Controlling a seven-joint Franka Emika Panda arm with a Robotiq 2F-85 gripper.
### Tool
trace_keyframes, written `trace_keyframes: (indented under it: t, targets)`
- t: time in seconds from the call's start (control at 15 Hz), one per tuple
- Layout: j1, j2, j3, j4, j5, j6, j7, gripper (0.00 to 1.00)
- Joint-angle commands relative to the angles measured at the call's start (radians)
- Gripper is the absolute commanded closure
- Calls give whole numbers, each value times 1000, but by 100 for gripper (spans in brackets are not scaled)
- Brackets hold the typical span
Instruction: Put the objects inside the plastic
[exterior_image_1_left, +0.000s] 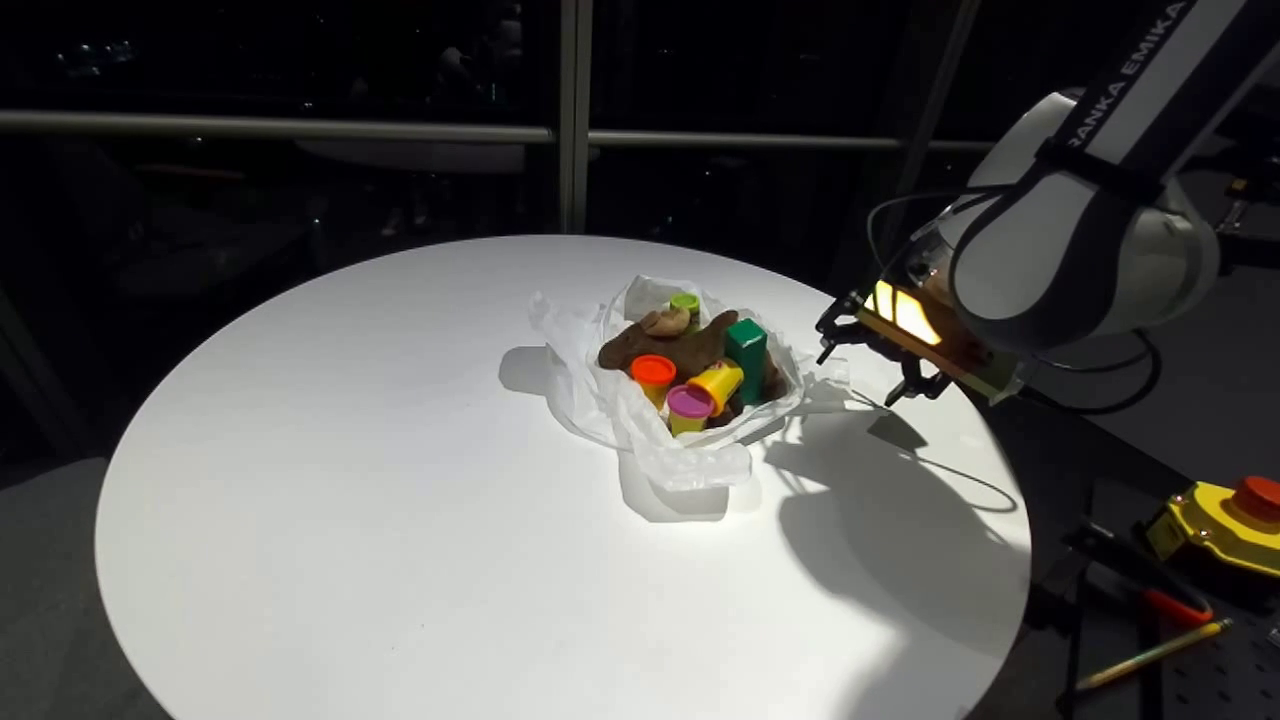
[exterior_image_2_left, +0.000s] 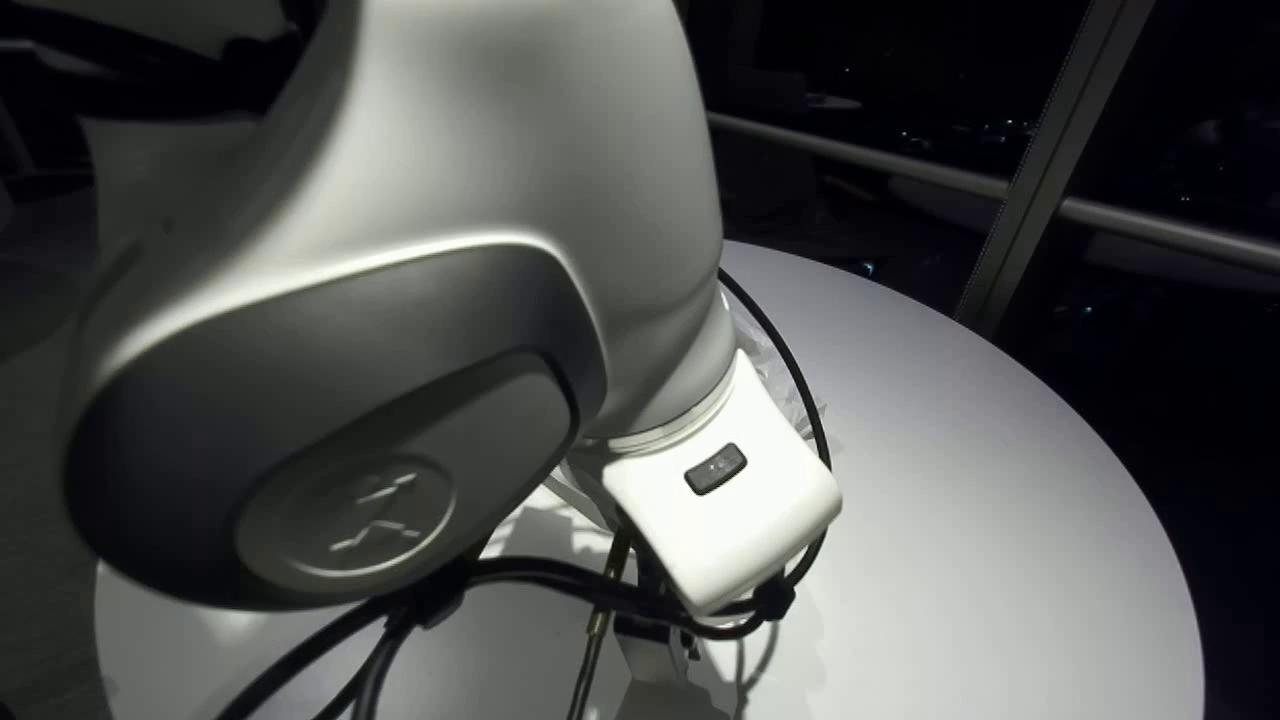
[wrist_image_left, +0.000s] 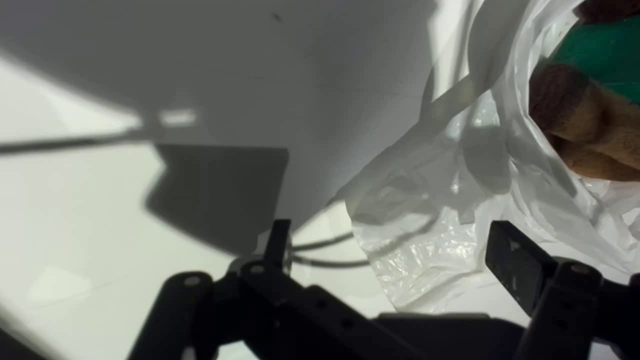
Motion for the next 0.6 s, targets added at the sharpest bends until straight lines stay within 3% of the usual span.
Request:
trace_keyframes:
  t: [0.0,0.2,0.47,0.53]
  targets:
    - [12,69,-2,55,12,50,-12,0]
    - [-12,112,39,90,60,55,-56,0]
    - [-5,156,39,134,82,50,-63,1]
    - [-1,164,36,143,88,49,-66,9]
